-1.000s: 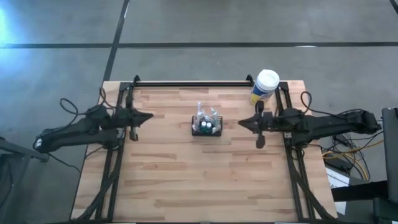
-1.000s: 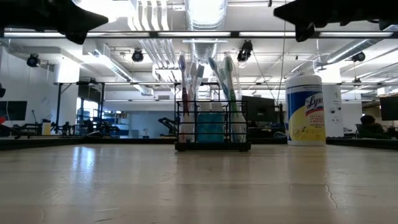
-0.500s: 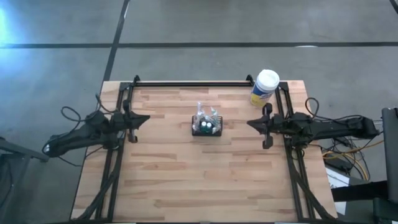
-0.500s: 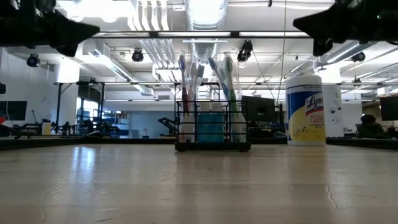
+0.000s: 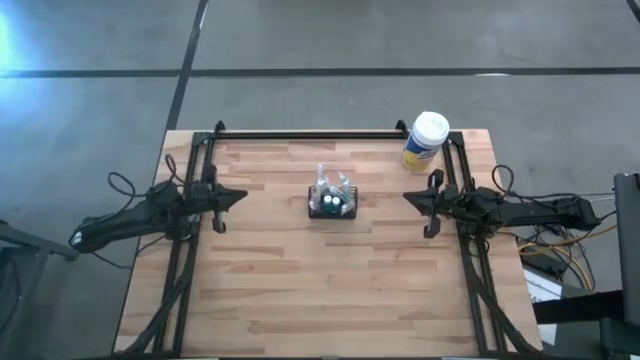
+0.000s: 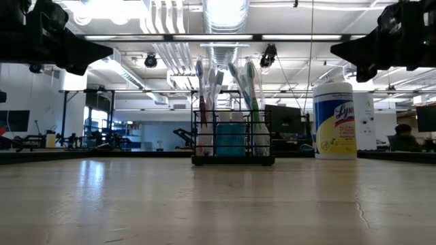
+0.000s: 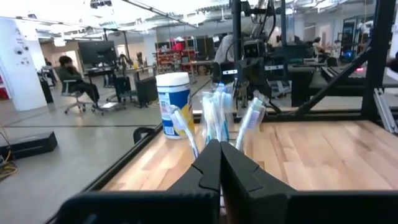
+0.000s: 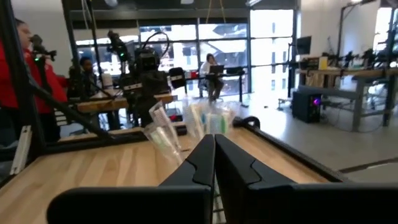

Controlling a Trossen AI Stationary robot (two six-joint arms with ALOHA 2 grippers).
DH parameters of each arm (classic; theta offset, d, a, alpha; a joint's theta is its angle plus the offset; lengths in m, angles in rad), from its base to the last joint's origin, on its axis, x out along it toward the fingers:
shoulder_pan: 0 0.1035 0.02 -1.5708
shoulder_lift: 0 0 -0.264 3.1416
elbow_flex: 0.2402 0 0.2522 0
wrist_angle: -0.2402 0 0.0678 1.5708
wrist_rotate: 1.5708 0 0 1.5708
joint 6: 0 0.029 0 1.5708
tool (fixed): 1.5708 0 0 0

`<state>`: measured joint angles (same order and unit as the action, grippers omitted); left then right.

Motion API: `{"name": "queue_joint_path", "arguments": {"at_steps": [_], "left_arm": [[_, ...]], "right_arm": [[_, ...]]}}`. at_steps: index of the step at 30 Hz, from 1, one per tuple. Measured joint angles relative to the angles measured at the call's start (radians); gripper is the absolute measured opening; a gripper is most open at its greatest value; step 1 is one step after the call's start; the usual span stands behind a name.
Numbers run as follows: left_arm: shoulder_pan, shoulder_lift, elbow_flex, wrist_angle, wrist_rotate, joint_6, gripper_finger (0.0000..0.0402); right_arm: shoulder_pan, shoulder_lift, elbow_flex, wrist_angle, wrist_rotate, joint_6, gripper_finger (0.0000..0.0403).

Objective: Pick & Place toothbrushing station
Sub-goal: Return to Home Position

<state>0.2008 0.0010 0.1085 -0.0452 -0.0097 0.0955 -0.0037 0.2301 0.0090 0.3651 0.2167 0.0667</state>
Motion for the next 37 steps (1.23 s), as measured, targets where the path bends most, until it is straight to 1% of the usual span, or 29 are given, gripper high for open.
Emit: {"name": "queue_joint_path", "arguments": {"at_steps": [6,8,10,13,18,37], "left_arm": [[0.0,0.0,0.0,0.004,0.0,-0.003,0.0007],[0.0,0.0,0.0,0.01,-0.007,-0.007,0.0009],[0.0,0.0,0.002,0.01,-0.032,-0.007,0.0011],[0.0,0.0,0.002,0.006,-0.075,-0.009,0.0012],[0.0,0.0,0.002,-0.008,-0.079,-0.045,0.0013],[0.0,0.0,0.002,-0.009,-0.078,-0.047,0.0014]], "right_arm": [[0.001,-0.025,0.0,-0.002,0.005,-0.038,0.0008],[0.001,-0.025,0.0,-0.003,0.027,-0.033,0.0008],[0.0,-0.025,0.0,-0.005,0.055,-0.016,0.0008],[0.001,-0.025,0.0,-0.011,0.075,-0.038,0.0008],[0.001,-0.023,0.0,-0.013,0.074,-0.043,0.0008],[0.001,-0.024,0.0,-0.012,0.071,-0.043,0.0008]]}}
